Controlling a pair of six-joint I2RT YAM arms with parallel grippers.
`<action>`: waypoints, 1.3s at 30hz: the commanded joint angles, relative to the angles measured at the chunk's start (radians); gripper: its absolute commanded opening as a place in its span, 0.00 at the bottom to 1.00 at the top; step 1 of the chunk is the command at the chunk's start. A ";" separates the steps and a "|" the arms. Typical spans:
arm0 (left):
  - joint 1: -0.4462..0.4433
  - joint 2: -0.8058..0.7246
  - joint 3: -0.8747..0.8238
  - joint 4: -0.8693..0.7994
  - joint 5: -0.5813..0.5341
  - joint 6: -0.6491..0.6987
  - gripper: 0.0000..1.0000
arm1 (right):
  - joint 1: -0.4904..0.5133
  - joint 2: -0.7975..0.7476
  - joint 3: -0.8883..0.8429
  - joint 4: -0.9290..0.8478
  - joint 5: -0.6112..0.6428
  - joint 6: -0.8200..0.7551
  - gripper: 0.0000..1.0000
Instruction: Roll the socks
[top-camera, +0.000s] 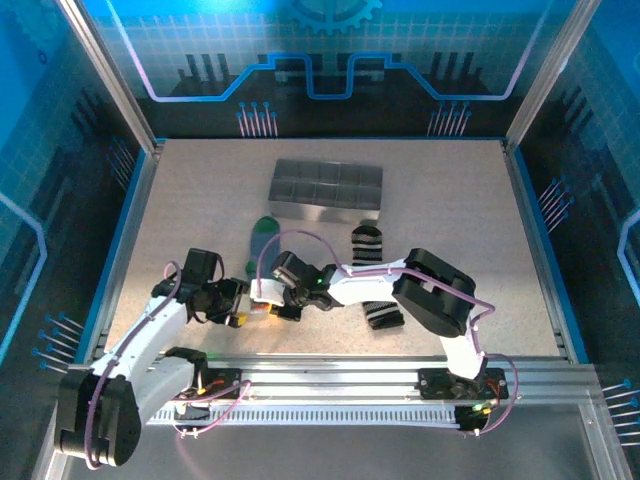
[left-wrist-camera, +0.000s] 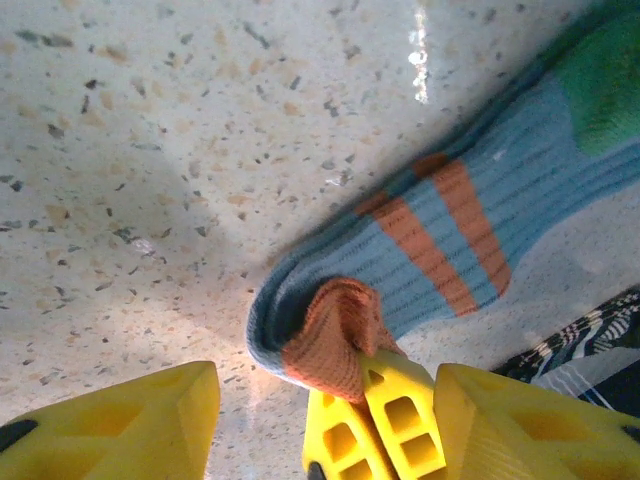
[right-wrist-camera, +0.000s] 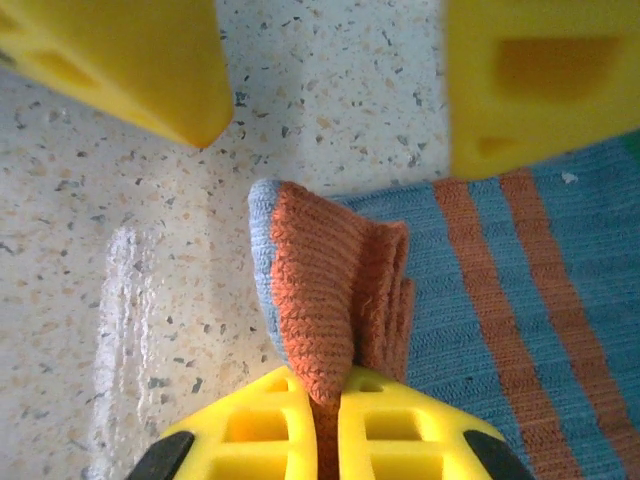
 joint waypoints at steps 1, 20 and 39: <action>0.000 0.016 -0.041 0.049 0.060 -0.072 0.61 | -0.021 0.045 0.046 -0.115 -0.151 0.093 0.00; -0.066 0.151 -0.116 0.138 0.036 -0.152 0.21 | -0.067 0.096 0.107 -0.138 -0.311 0.238 0.00; 0.052 0.286 -0.059 -0.060 0.062 -0.139 0.00 | 0.117 -0.206 -0.300 0.335 0.247 -0.357 0.64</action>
